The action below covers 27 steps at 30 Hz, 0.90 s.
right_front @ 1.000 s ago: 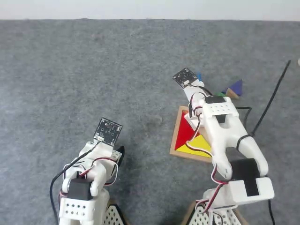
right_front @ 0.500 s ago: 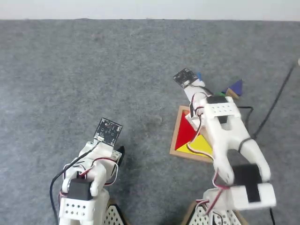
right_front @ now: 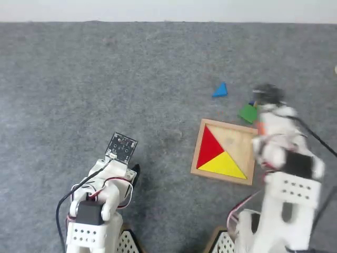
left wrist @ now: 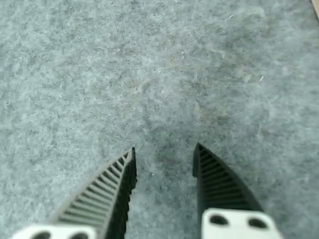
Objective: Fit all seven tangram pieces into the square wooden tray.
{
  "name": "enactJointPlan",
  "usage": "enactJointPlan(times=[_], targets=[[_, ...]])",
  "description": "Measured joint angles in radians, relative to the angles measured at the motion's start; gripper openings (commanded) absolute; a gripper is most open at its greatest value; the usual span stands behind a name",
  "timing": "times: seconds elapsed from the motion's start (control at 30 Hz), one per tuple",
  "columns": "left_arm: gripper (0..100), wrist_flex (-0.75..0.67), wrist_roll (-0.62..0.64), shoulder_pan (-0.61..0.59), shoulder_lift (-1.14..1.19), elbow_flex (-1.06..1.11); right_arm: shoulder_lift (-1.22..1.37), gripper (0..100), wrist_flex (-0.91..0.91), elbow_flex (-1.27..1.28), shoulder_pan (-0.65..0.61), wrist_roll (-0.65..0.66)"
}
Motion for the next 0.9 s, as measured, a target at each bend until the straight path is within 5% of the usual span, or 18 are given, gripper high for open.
enactJointPlan(times=[0.23,0.63,0.9], targets=[[18,0.000,0.000,0.000,0.000,0.000,0.157,4.8,-0.106,0.028,0.393,-0.080],[18,0.000,0.000,-0.006,0.000,0.000,0.741,11.8,-0.410,0.031,0.420,-0.069],[18,0.000,0.000,-0.140,0.000,0.000,0.815,20.7,-0.528,0.025,0.477,-0.009]])
